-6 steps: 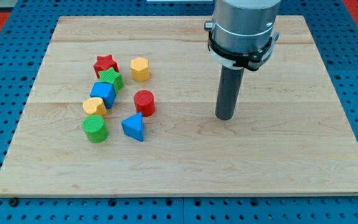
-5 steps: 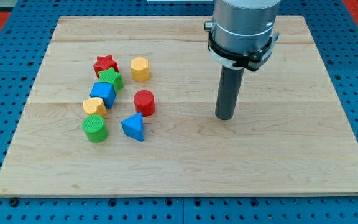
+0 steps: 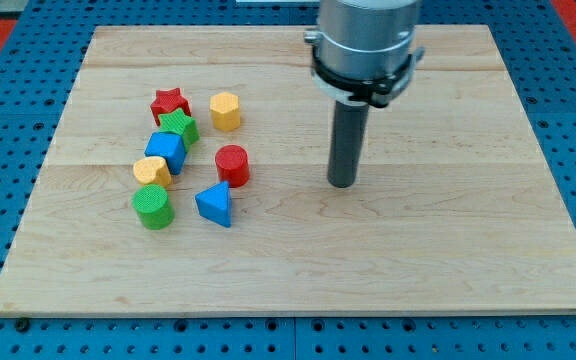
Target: Move the blue triangle left to the blue cube
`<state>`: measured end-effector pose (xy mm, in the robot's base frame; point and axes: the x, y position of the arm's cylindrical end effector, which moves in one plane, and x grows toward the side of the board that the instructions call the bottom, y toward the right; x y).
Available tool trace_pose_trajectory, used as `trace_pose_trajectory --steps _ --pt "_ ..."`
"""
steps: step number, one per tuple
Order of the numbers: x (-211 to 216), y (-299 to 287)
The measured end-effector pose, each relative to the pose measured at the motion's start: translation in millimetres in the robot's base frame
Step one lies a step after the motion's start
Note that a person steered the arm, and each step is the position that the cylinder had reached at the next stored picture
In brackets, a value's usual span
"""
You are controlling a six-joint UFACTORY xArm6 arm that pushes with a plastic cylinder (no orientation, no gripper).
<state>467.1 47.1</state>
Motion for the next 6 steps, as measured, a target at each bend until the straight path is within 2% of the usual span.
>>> trace_pose_trajectory --steps 3,5,6 --pt "-5 -3" --pt "45 -13" --pt "49 -48"
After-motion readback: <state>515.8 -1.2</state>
